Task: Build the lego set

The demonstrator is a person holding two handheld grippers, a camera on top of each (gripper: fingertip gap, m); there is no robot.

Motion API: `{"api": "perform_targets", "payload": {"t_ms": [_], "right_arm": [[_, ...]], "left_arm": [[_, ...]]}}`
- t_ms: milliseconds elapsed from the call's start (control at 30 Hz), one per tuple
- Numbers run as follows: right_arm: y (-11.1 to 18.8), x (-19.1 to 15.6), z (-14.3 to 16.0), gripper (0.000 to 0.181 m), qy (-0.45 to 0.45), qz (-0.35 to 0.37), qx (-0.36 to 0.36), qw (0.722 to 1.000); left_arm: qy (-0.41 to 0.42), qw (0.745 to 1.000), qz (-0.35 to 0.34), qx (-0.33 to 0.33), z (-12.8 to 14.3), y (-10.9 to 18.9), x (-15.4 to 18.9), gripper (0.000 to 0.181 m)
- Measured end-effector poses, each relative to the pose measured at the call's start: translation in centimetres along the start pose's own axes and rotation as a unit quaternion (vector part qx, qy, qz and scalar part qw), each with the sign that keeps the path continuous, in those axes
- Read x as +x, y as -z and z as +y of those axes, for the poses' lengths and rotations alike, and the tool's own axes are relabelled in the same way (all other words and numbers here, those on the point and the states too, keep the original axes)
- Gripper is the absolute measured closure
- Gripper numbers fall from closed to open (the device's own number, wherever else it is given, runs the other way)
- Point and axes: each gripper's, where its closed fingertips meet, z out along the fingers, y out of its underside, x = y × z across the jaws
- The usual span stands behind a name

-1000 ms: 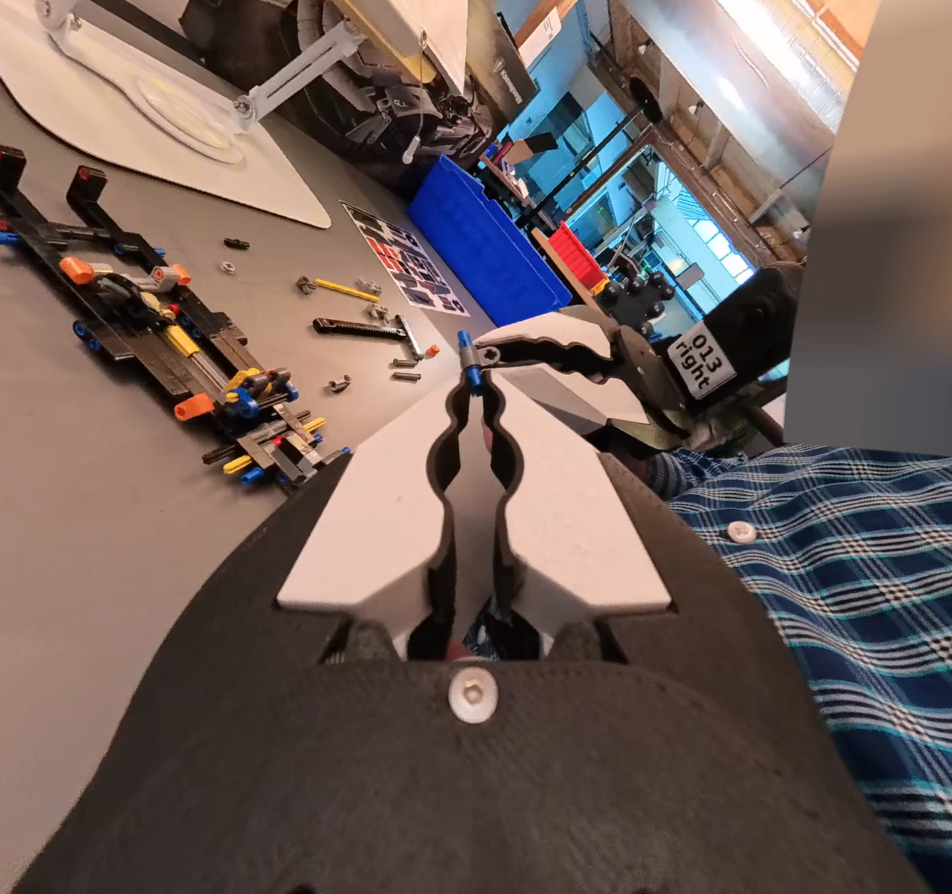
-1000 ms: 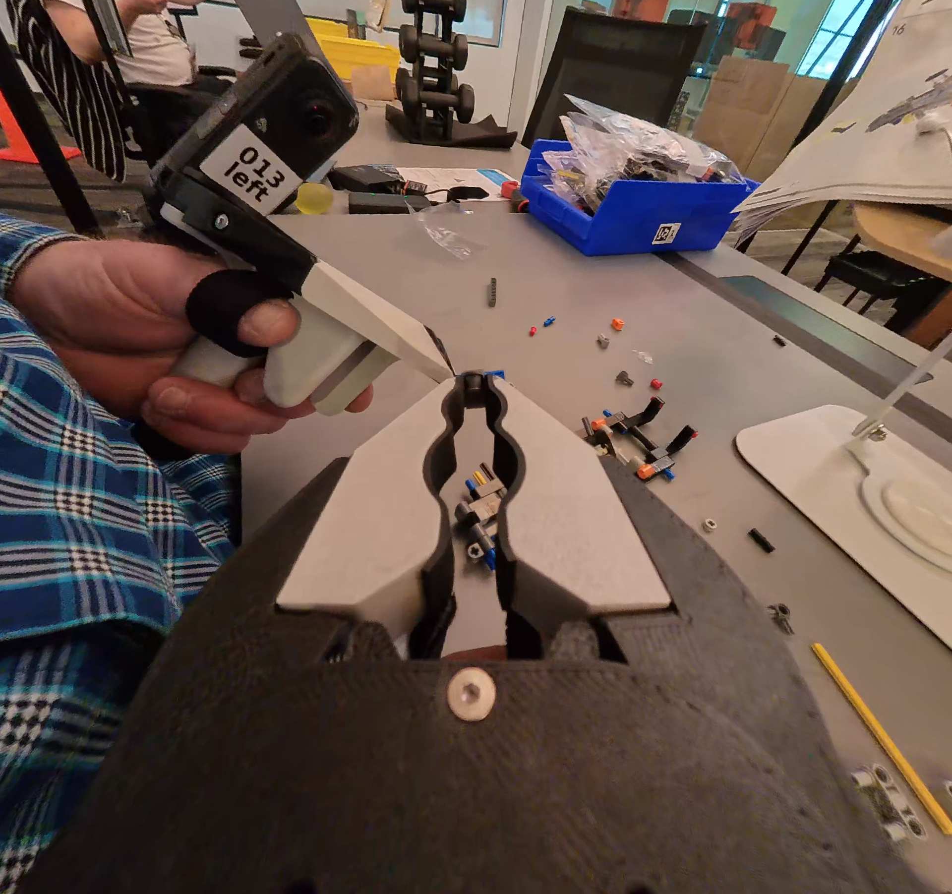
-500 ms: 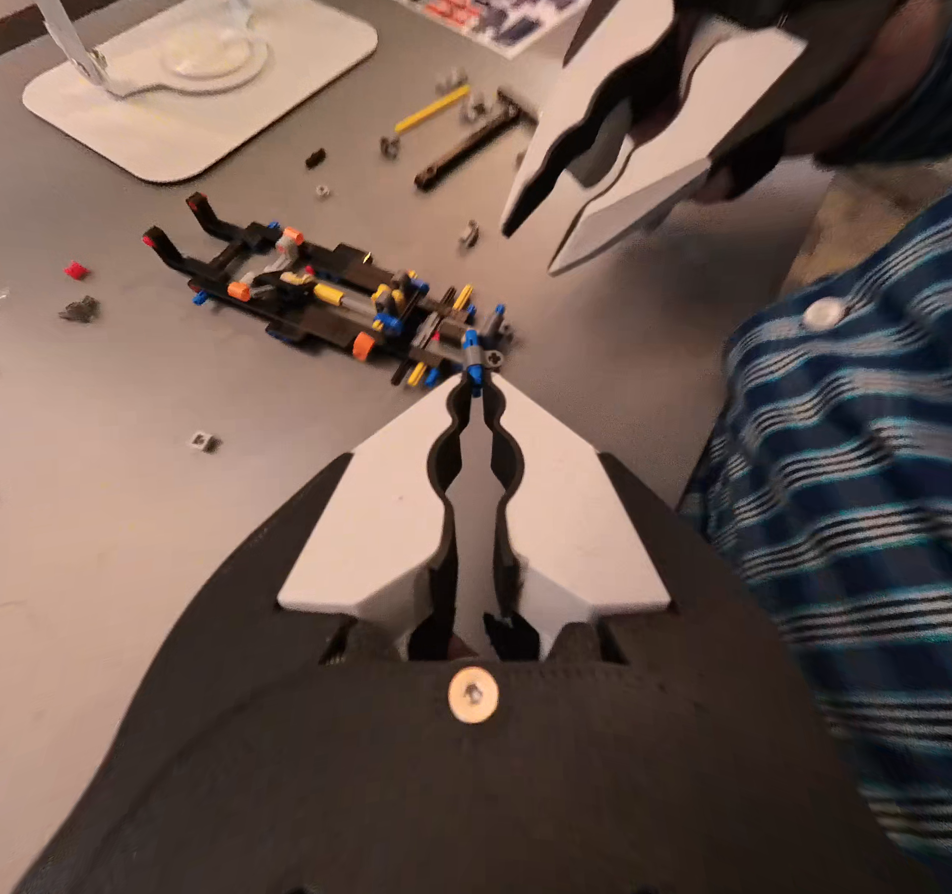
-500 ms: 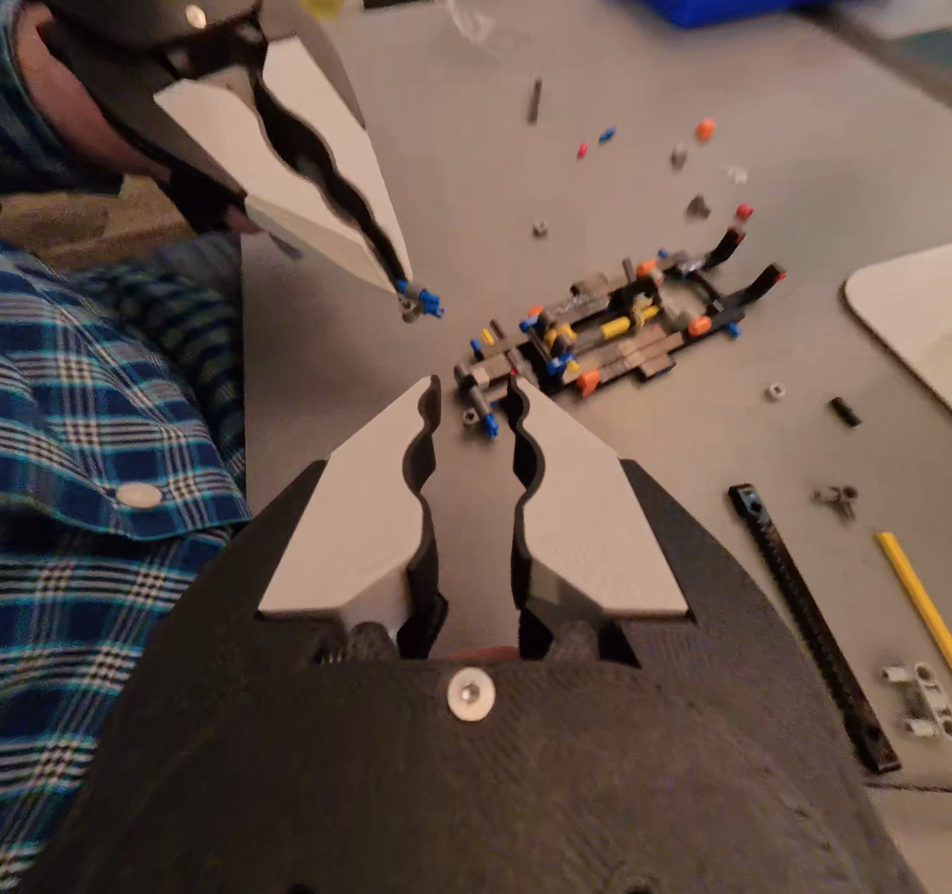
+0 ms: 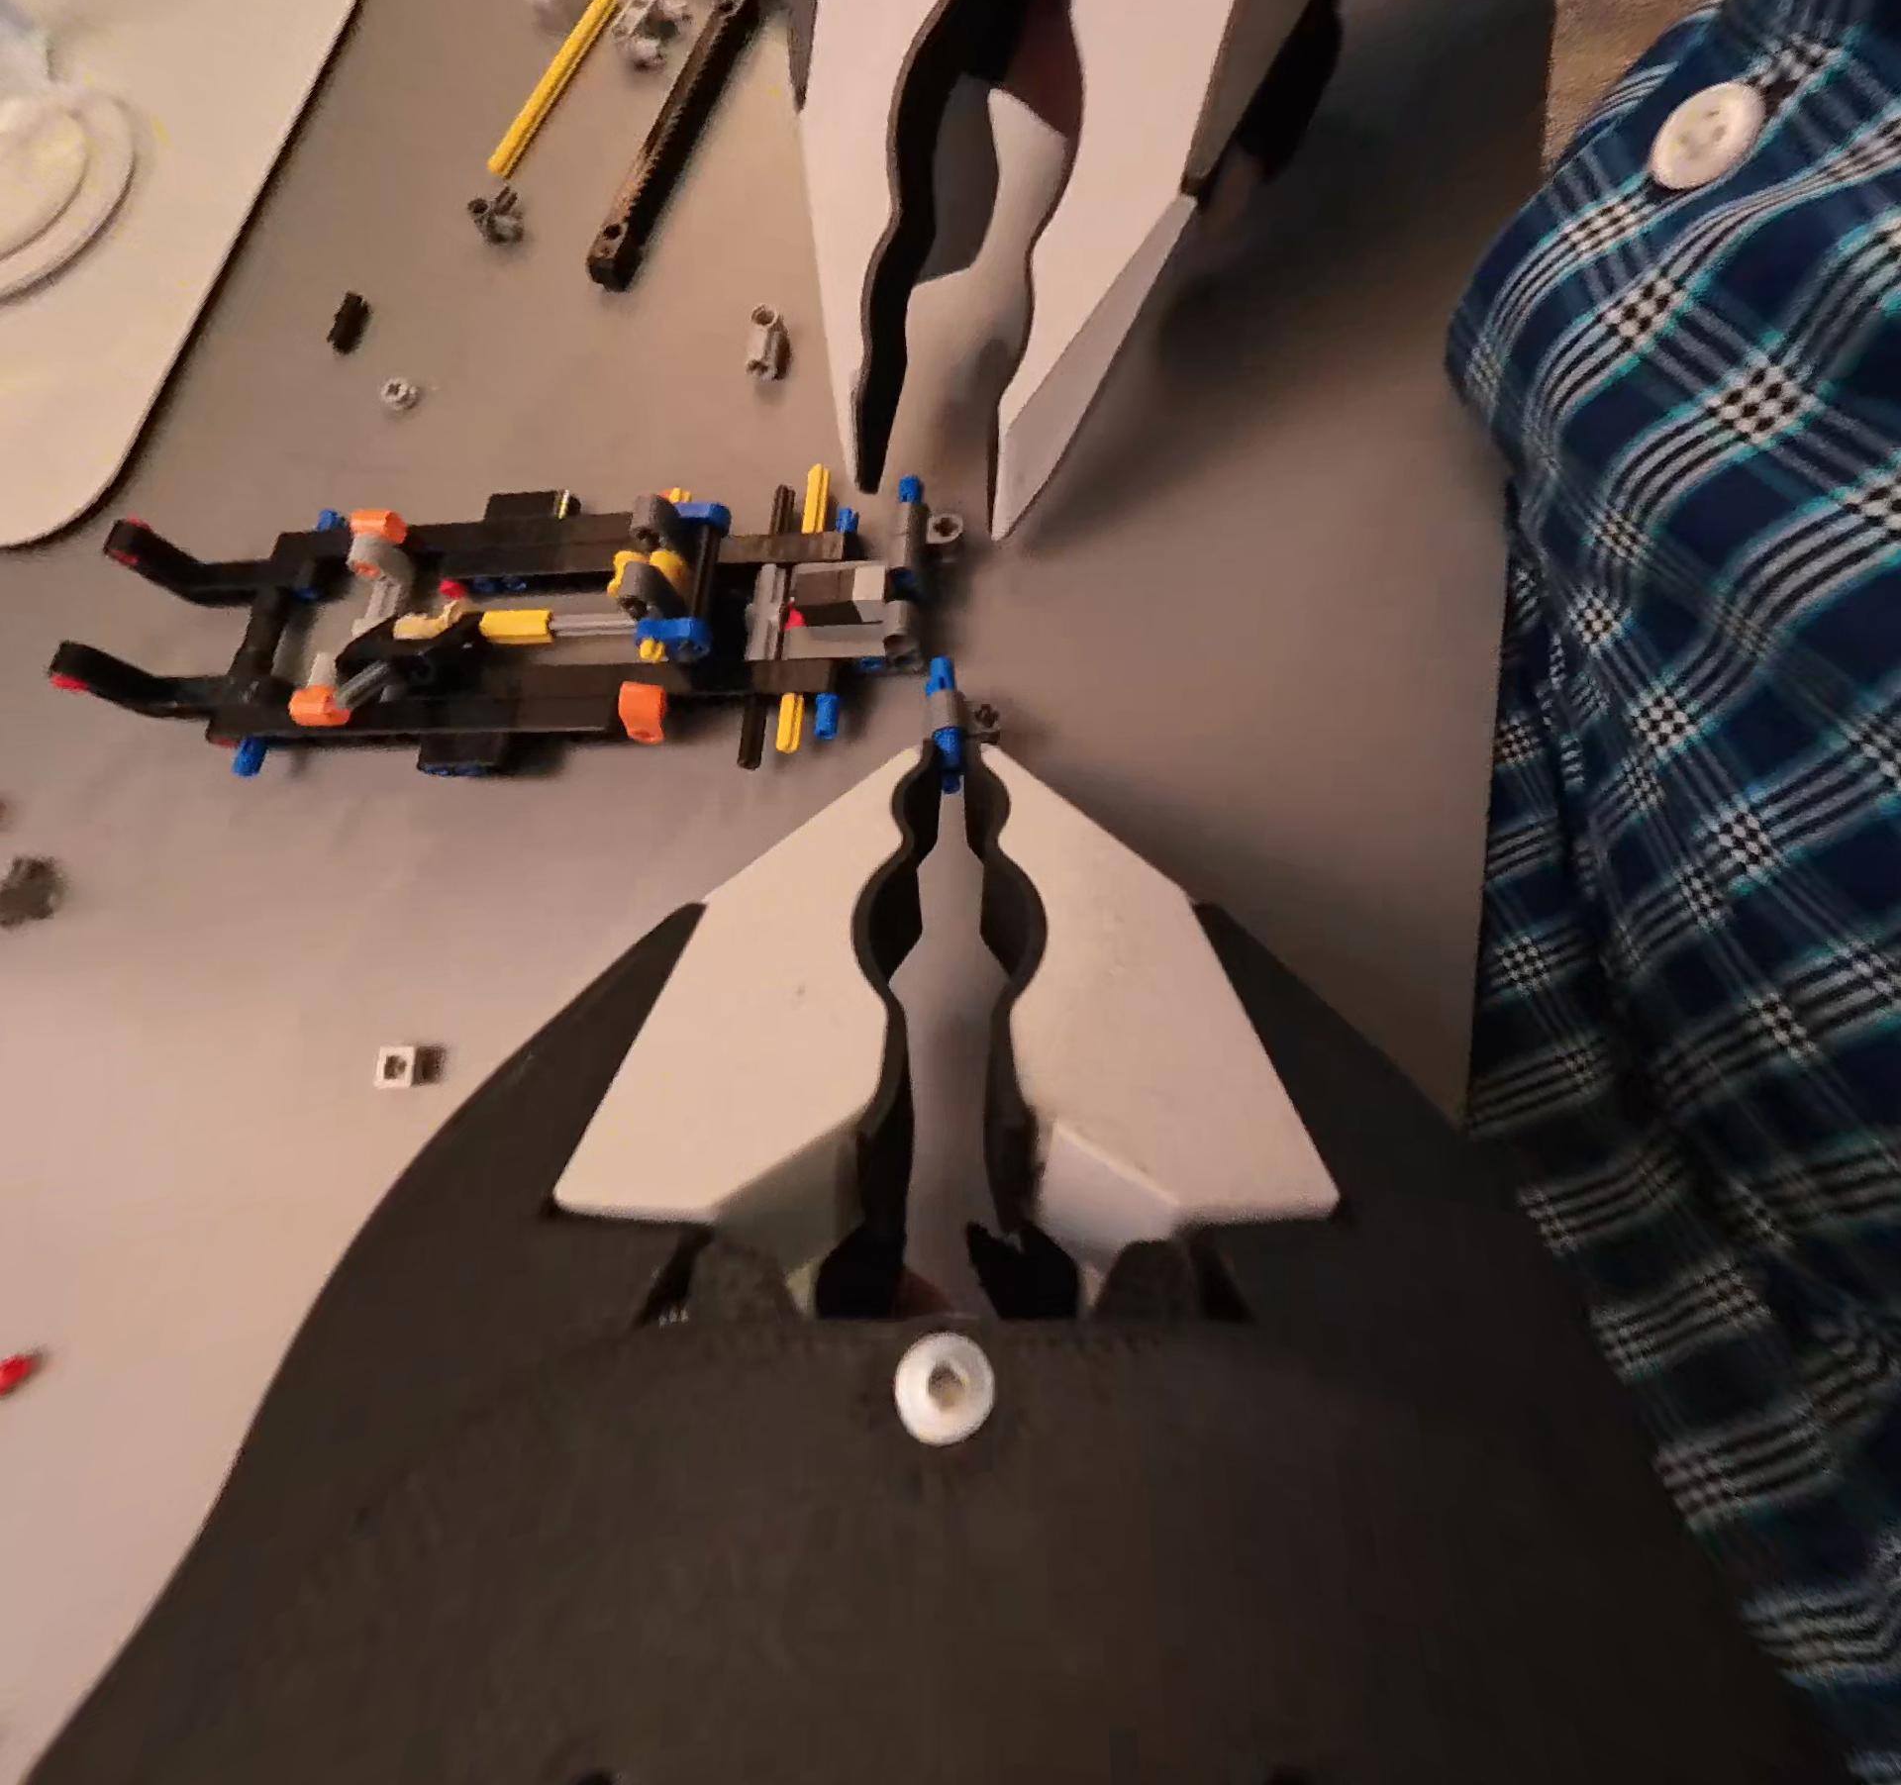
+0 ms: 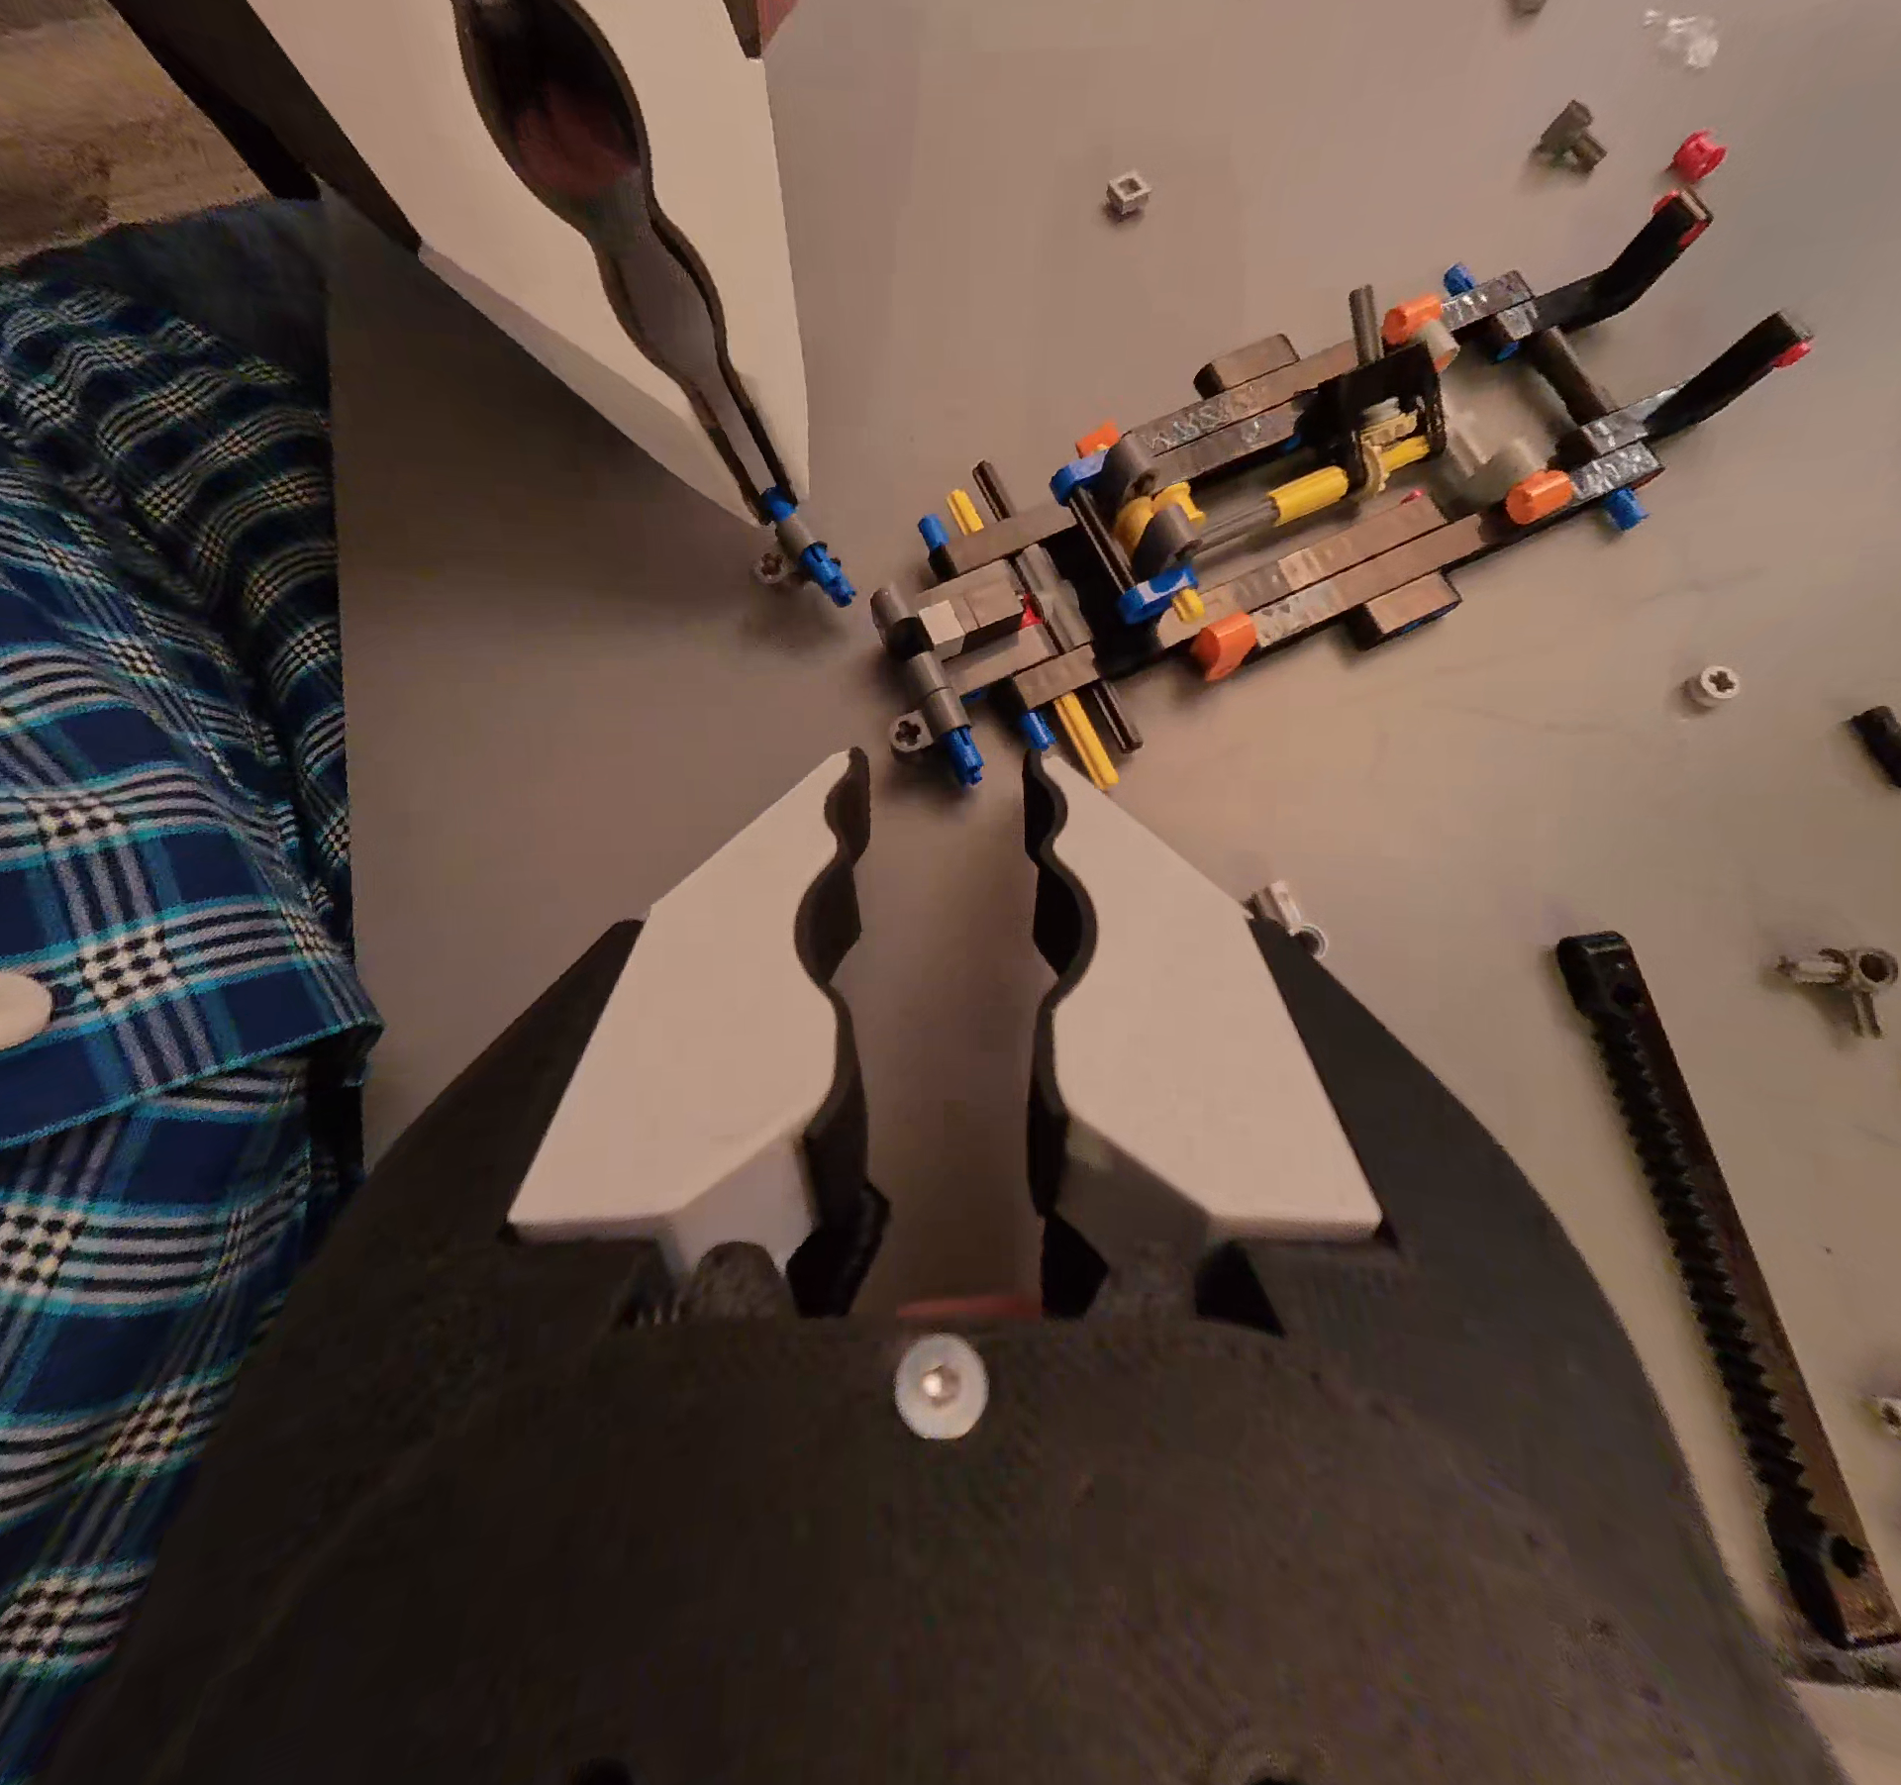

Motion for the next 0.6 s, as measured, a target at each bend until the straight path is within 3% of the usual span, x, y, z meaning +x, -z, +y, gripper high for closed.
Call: {"api": "perform_targets", "payload": {"t_ms": [333,600], "right_arm": [[-0.5,0.3,0.2,0.156,-0.013,0.014,-0.016,1.000],[-0.4,0.0,0.0,0.156,-0.021,0.028,-0.020,0.999]], "left_arm": [[0.035,0.996,0.066,0.044,-0.4,-0.3,-1.0,0.179],[0.035,0.996,0.078,0.031,0.0,-0.6,-1.1,0.179]]}}
